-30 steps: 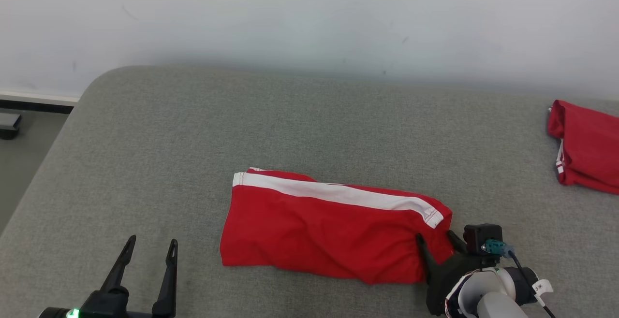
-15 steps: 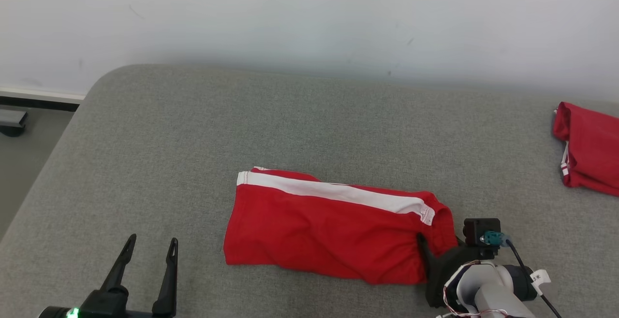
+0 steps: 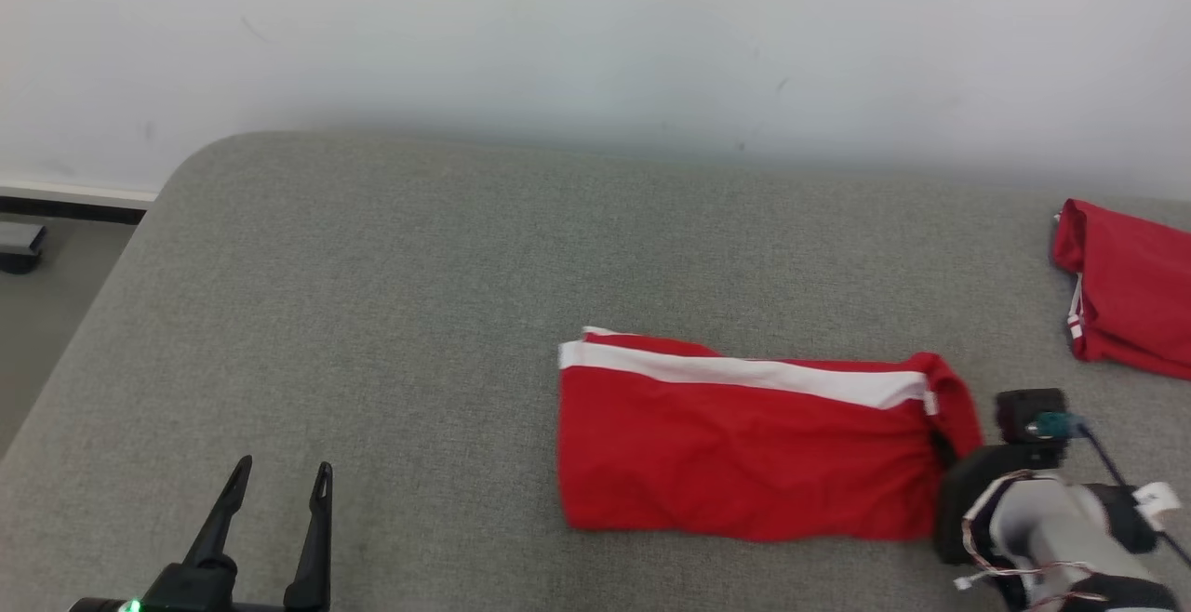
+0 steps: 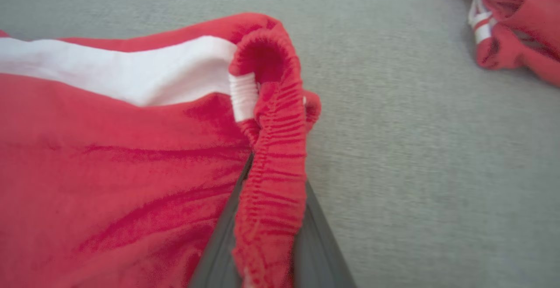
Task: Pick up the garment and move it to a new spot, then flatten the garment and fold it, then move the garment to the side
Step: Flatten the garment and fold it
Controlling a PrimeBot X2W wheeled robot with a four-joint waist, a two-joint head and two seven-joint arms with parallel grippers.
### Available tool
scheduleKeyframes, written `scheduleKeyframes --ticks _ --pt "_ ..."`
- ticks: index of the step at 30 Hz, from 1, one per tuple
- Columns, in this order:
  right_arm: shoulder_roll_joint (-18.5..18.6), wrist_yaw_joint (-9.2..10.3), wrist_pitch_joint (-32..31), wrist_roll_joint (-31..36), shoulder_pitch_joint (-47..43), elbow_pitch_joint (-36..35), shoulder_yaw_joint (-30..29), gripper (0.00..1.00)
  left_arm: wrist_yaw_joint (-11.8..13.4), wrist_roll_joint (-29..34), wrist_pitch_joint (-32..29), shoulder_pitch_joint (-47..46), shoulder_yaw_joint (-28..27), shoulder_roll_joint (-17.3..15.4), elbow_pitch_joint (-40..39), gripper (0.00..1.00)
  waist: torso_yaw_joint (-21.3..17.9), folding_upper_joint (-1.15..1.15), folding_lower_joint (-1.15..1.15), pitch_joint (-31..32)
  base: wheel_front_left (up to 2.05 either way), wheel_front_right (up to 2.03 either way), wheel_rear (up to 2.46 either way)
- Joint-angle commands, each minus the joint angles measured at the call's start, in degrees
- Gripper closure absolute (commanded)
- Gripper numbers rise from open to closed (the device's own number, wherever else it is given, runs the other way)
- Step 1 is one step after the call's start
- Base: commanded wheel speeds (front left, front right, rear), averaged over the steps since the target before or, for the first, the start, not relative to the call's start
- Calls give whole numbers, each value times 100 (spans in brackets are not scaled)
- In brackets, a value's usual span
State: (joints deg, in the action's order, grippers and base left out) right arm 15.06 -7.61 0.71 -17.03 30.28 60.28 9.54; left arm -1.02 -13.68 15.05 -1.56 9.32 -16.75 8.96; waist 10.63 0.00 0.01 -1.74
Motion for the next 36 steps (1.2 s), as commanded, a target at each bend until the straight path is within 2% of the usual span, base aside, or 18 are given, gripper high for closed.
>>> scheduleKeyframes --ticks 1,5,8,12,19,21,24,28,32,36 --pt "184 21 -37 -50 6 28 22 100 6 17 14 44 -13 -9 -25 0 -47 0 -1 15 0 0 0" --pt "779 20 -239 -213 104 -43 145 100 25 -15 14 110 -81 -6 -57 0 -166 0 -1 20 0 0 0" --pt "978 20 -419 -408 182 -207 273 100 45 -34 14 167 -132 12 -81 0 -281 0 -1 34 0 0 0" --pt "853 20 -978 -1104 277 -679 456 100 59 -52 14 248 -197 37 -88 0 -426 0 -1 100 0 0 0" --pt "688 19 -2666 -2913 208 -2178 678 100 89 -58 14 344 -238 74 -86 0 -594 0 -1 215 0 0 0" --pt "649 19 -2888 -3114 167 -2374 687 100 90 -59 14 355 -237 83 -94 0 -611 0 -1 225 0 0 0" --pt "448 19 -3370 -3592 58 -2796 588 100 84 -60 14 357 -212 121 -116 0 -629 0 -1 237 0 0 0" --pt "-58 19 -3654 -3811 -1 -2955 420 100 61 -54 14 304 -195 158 -89 0 -616 0 -1 224 0 0 0" --pt "-663 19 -3470 -3390 92 -2686 324 100 9 -18 14 180 -140 220 -55 0 -501 0 -1 145 0 0 0" --pt "-965 19 -3247 -3018 222 -2252 274 100 -46 6 14 74 -92 286 9 0 -345 0 -1 63 0 0 0"
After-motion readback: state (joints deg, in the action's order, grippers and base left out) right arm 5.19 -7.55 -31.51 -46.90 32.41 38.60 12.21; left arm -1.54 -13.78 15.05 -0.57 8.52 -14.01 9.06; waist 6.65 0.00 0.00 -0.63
